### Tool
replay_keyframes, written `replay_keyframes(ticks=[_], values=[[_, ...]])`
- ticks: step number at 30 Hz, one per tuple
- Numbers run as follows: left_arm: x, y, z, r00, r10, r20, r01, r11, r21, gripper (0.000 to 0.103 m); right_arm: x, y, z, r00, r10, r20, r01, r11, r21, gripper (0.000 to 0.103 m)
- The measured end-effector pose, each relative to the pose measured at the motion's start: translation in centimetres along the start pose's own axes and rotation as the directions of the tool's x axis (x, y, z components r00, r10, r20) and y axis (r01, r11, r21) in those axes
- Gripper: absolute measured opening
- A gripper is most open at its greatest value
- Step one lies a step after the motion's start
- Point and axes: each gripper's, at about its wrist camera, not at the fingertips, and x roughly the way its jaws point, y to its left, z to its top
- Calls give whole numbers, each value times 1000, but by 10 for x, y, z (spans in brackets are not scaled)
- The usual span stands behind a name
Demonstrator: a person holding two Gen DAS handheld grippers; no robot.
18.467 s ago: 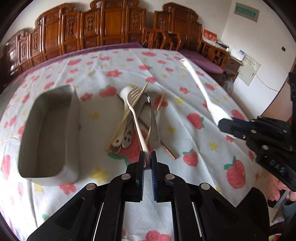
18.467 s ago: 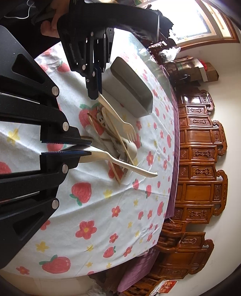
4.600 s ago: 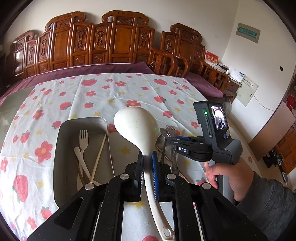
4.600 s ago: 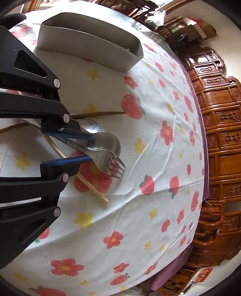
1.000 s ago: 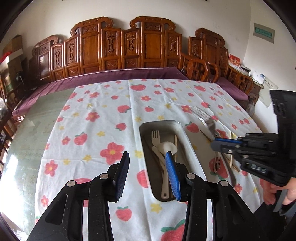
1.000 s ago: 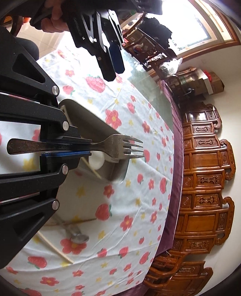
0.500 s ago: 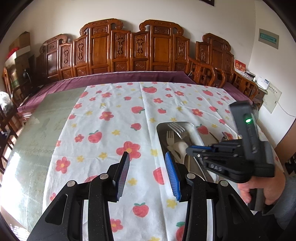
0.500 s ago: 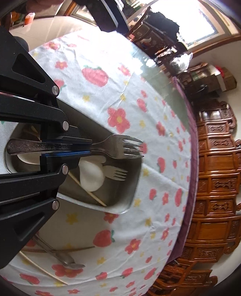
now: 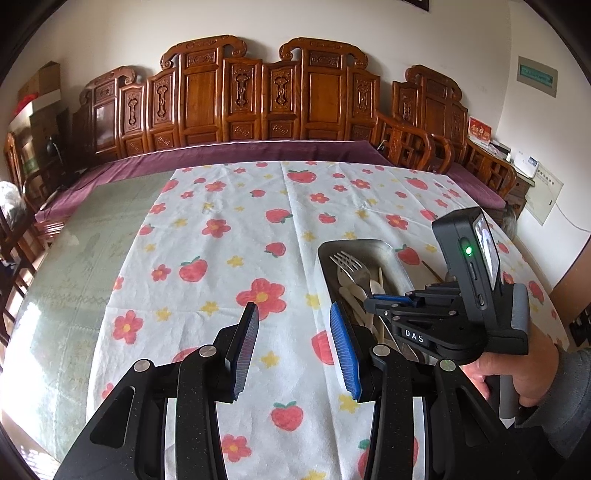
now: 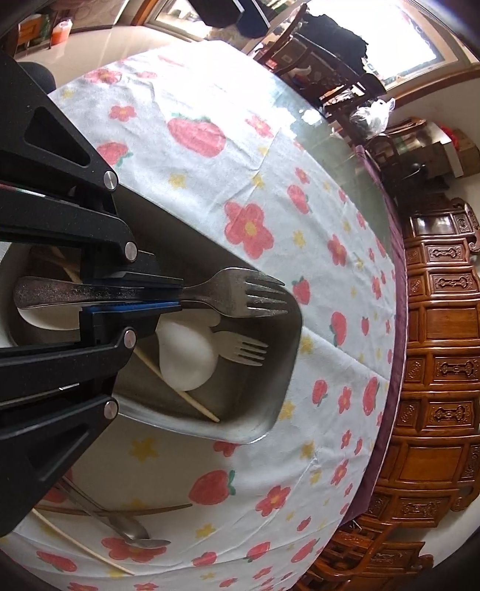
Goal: Organize utensils
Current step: 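Lower the metal fork into the metal tray and open the right tool, then grasp a wooden chopstick with the right tool while the left tool grasps a metal spoon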
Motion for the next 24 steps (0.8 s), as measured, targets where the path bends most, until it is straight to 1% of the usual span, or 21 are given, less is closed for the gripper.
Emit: replay_keyframes(ticks=[5, 7, 11, 14, 17, 20, 22, 24], values=[[1, 0, 1, 1000, 1, -3, -1, 1000, -1, 38, 2, -3, -4, 1000, 6, -6, -6, 1000, 5, 9], [2, -2, 1, 1000, 1, -4, -1, 1000, 2, 38, -2, -5, -5, 1000, 17, 10, -17, 1000, 7, 10], [2, -12, 2, 1000, -4, -8, 4, 1000, 14, 38, -20, -11, -7, 998, 32, 49, -32, 999, 4, 10], [2, -24, 2, 1000, -16, -5, 16, 1000, 24, 38, -42, -20, -16, 996, 33, 89, -32, 999, -8, 10], [2, -42, 4, 999, -36, -4, 36, 998, 42, 38, -70, -41, -32, 991, 24, 129, -26, 1000, 12, 12], [4, -59, 5, 999, -55, -2, 55, 997, 61, 38, -96, -68, -50, 987, -6, 159, -1, 999, 46, 15], [6, -73, 5, 997, -71, 0, 71, 995, 69, 38, -110, -90, -63, 985, -40, 171, 28, 997, 73, 21], [9, -86, 6, 996, -87, 0, 87, 993, 78, 38, -118, -112, -76, 982, -80, 173, 64, 993, 99, 23]])
